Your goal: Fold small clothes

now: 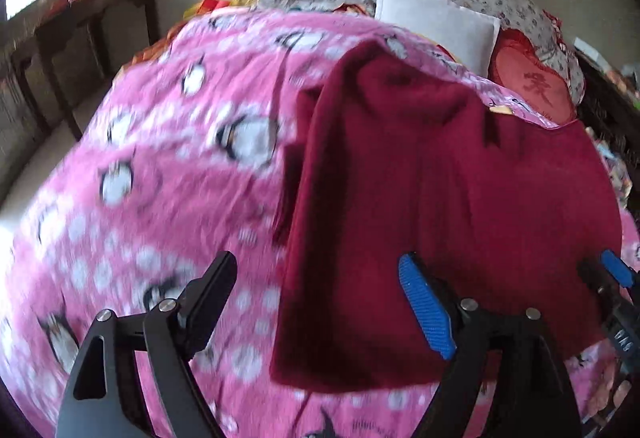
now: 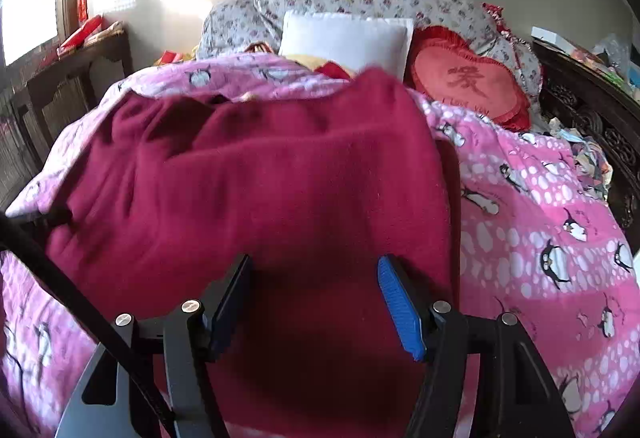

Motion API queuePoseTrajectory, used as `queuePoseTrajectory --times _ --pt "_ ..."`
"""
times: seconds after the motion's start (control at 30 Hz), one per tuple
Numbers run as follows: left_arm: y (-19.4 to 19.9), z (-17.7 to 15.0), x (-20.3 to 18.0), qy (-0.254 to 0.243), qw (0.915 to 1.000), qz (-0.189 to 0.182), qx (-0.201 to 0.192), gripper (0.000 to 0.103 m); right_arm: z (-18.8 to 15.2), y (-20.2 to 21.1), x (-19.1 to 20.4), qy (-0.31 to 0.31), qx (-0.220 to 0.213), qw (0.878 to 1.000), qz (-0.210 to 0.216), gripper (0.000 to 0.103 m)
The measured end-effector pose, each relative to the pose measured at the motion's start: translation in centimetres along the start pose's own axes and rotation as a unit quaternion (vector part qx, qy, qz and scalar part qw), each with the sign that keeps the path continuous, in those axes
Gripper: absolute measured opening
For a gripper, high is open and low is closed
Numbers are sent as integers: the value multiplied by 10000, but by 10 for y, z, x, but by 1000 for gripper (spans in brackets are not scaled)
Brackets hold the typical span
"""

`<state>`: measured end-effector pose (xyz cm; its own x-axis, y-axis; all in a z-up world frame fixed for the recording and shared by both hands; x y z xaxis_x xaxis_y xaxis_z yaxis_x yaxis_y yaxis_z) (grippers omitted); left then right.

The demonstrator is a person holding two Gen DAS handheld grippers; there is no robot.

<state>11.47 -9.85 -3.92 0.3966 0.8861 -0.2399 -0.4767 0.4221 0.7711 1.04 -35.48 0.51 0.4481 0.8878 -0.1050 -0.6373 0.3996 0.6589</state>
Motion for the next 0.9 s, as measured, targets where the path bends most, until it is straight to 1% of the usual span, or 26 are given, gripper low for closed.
queuePoseTrajectory --times 0.07,0.1,0.13,0.2,0.27,0.3,0.37,0.47,0.53,0.57,0.6,0.63,0.67,0.73,0.8,0.9 --pt "3 -4 6 128 9999 18 -75 83 5 16 4 -338 -121 9987 372 69" --pt "4 -5 8 171 9997 11 -148 83 8 21 8 -421 -179 9977 492 69" --pt "6 -5 11 233 9994 -8 -243 83 11 26 14 -422 -244 9973 554 70" --pt "7 -4 15 323 9987 -102 -374 83 12 32 26 -361 -336 9966 659 78" --pt "5 -5 18 340 9985 -123 -420 83 12 35 38 -420 -397 9940 931 80" --pt "3 -6 19 334 9985 -124 -423 83 13 35 41 -436 -439 9932 982 80" --pt "-3 -8 21 363 9985 -151 -381 85 13 31 45 -497 -558 9924 982 82" --pt "-11 -9 24 389 9984 -208 -347 89 7 21 53 -592 -473 9918 1034 82" --pt "-10 -9 23 308 9985 -218 -386 90 4 21 58 -595 -528 9916 1024 82" --pt "-11 -8 22 310 9985 -231 -391 91 4 22 61 -520 -603 9922 955 83" --pt "-12 -9 23 327 9984 -245 -388 91 3 24 64 -419 -660 9930 885 87" --pt "-12 -9 23 354 9982 -271 -389 92 2 26 70 -225 -747 9939 780 89" --pt "-12 -9 24 362 9981 -289 -396 92 1 29 74 -60 -846 9940 686 89" --pt "-11 -9 24 344 9981 -286 -418 93 -1 33 79 56 -954 9931 677 89" --pt "-12 -10 24 308 9983 -250 -426 93 -3 34 82 51 -925 9925 798 89" --pt "-12 -10 24 292 9983 -263 -435 94 -8 26 82 59 -826 9936 774 89"
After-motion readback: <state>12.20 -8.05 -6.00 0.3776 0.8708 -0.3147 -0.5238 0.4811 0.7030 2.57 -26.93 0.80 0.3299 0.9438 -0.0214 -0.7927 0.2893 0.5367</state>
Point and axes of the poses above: each gripper's, at about its wrist camera, not at the fingertips, and y roughly against the way its jaws point, x to its left, z to its top, the point moved 9 cm from there along -y, roughly the way its jaws point, and after that the axes turned 9 degrees about -z, right-handed, at the moved point
